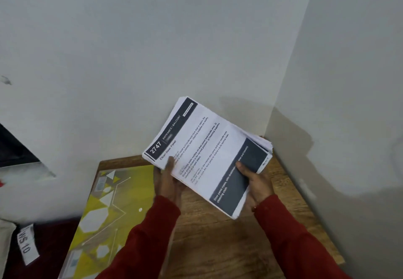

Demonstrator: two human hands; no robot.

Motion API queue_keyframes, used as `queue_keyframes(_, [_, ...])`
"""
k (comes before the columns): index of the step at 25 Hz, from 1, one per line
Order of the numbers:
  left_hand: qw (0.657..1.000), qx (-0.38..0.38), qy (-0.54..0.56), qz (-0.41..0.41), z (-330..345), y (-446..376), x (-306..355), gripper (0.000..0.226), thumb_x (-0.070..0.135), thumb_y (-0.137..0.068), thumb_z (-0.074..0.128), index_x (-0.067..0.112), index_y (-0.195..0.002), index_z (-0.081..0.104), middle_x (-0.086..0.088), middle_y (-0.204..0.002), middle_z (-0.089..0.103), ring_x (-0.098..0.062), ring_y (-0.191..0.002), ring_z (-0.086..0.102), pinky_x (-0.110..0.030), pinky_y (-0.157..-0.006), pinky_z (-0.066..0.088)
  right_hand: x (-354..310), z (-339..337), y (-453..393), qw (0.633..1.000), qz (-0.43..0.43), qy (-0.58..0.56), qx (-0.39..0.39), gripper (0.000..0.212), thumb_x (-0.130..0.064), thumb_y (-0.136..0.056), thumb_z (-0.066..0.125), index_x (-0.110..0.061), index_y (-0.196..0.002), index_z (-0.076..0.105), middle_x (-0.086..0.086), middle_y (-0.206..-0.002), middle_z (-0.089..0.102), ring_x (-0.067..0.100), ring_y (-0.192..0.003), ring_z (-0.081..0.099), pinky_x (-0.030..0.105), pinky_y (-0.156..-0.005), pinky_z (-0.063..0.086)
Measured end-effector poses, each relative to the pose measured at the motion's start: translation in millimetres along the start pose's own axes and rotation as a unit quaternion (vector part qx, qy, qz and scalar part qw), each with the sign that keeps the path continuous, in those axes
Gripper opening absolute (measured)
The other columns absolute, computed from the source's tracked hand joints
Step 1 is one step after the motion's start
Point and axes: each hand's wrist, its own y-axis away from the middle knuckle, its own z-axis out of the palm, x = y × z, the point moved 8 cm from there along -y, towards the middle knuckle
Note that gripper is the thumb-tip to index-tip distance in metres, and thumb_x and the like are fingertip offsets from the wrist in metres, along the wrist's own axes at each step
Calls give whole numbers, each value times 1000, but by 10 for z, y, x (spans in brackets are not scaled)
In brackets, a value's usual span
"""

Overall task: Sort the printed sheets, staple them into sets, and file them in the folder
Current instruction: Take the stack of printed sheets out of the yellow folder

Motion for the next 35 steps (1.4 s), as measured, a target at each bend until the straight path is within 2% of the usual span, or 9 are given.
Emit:
queue_keyframes(3, [988, -116, -22, -95, -28, -130, 514, 72, 72, -78, 55, 20, -128, 60, -11, -124, 65, -35, -107, 59, -56, -92, 44, -343, -247, -146, 997, -23, 66, -40, 56, -2, -64, 79, 1, -118, 63, 22, -113, 68, 31, -89, 69, 44, -78, 57])
queue_keyframes(7, [909, -202, -351, -96, 133, -118, 552, 83, 68, -48, 83, 22, -116, 68, -8, -110, 72, -33, -89, 68, -49, -82, 56, -565, -256, -181, 988, -45, 120, -89, 63, -4, -60, 81, 3, -119, 60, 20, -108, 70, 32, -87, 69, 37, -70, 57])
queue_keyframes(9, [913, -185, -360, -50, 229, -69, 423, 79, 54, -42, 92, 14, -106, 70, -11, -102, 74, -32, -93, 71, -52, -87, 55, -596, -169, -162, 981, -66, 153, -100, 74, -19, -53, 91, 2, -117, 61, 17, -105, 72, 32, -88, 70, 36, -70, 58])
queue_keyframes(13, [932, -109, -334, 93, 177, -51, 323, 20, 16, -80, 77, 18, -98, 69, 0, -88, 76, -16, -82, 73, -38, -74, 59, -628, -236, -186, 964, -112, 227, -76, 74, -30, -55, 93, -7, -119, 62, 11, -109, 72, 26, -97, 70, 40, -79, 58])
queue_keyframes(16, [930, -62, -344, 112, -105, 44, -49, 34, 12, -77, 79, 11, -108, 65, 6, -91, 72, -1, -78, 70, -18, -63, 56, -360, -426, -141, 958, -103, 264, -54, 42, -2, -72, 82, -17, -107, 65, 5, -101, 73, 26, -100, 68, 33, -78, 58])
queue_keyframes(20, [926, -44, -371, 56, -510, 116, -629, 41, 23, -70, 85, 19, -106, 68, 3, -99, 74, -15, -92, 71, -33, -76, 60, 62, -640, -40, 956, -64, 285, -6, 40, 1, -75, 78, -26, -102, 64, -4, -101, 70, 20, -97, 67, 32, -84, 54])
queue_keyframes(25, [929, -19, -358, 90, -485, -20, -530, 36, 14, -75, 81, 15, -108, 67, -1, -100, 72, -15, -92, 70, -32, -76, 59, -13, -661, -51, 958, -87, 271, 40, 41, -5, -76, 78, -30, -104, 61, -12, -101, 69, 0, -88, 67, 22, -76, 54])
queue_keyframes(29, [923, -37, -379, 59, -525, -23, -638, 32, 14, -77, 80, 20, -105, 67, -1, -102, 72, -16, -92, 70, -42, -82, 59, 78, -766, -62, 951, -69, 299, 44, 48, -8, -76, 79, -24, -117, 59, 0, -113, 68, 17, -105, 65, 43, -93, 53])
queue_keyframes(35, [921, -33, -387, 39, -611, 17, -746, 27, 15, -81, 77, 23, -103, 65, -4, -103, 71, -23, -96, 68, -45, -85, 57, 188, -815, -6, 947, -57, 310, 61, 50, -6, -78, 77, -17, -122, 56, 5, -116, 65, 26, -110, 61, 42, -95, 50])
